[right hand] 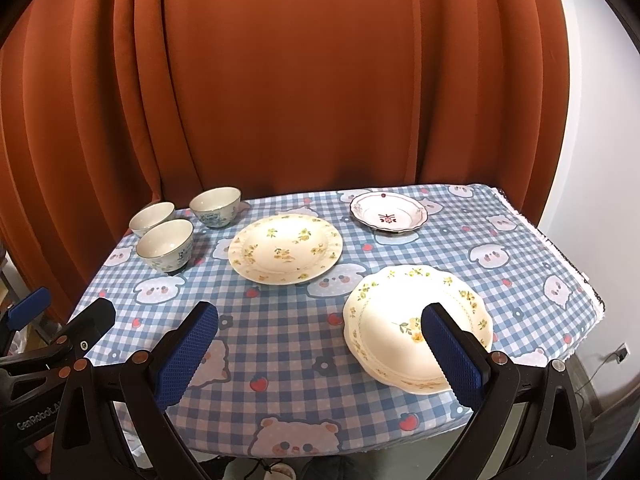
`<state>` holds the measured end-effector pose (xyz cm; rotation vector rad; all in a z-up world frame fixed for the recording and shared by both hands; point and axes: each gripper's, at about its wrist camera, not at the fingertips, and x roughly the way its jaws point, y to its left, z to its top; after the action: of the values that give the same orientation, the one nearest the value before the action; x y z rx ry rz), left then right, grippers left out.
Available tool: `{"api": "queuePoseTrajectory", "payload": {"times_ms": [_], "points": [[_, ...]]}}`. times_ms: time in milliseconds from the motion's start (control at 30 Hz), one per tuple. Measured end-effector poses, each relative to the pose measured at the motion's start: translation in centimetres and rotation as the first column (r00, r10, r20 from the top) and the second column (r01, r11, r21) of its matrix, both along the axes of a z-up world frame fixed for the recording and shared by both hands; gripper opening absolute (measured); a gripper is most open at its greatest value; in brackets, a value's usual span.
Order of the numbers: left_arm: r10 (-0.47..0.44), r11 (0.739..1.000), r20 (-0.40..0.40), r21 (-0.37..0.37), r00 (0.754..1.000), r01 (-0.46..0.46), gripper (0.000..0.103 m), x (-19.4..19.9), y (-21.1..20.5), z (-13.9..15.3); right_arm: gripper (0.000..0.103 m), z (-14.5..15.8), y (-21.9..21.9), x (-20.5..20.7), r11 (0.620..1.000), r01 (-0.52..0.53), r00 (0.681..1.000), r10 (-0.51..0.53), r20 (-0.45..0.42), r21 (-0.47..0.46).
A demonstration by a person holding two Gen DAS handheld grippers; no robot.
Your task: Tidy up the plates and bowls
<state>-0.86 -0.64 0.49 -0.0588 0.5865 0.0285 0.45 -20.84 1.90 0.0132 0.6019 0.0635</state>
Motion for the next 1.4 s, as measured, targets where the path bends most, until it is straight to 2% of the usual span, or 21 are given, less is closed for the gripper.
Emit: {"api": "queuePoseTrajectory", "payload": {"times_ms": [400,667,1067,1400], "points": [[-0.008,1.0,-0.01,0.021,1.0,0.008,0.102,1.0,0.9,0.6,0.103,1.0,0.5,0.9,1.0,0.004,1.0,-0.004,-0.007,0.016],[-0.028,0.999,-0.016,0.016,0.999,0.028,0.102,2.5,-0.2,0.3,0.103,0.7,-0.1,1.8,1.0,0.021,1.0,-0.021,-0.017,0.014],[-0.093,0.995,-0.115,0.026,0.989,0.096,0.1,7.6,-6.7,-1.8,0.103,-1.0,-5.8,5.7,0.995,0.094,0.991,-0.092,-0.096,0.024],[-0.07,0.998,-0.243,-0.014,0.967,0.069,0.097,12.7,-12.9,-5.1,0.103,-4.0,-12.0,11.4,0.995,0.092,0.972,-0.095,-0.214,-0.023]]}}
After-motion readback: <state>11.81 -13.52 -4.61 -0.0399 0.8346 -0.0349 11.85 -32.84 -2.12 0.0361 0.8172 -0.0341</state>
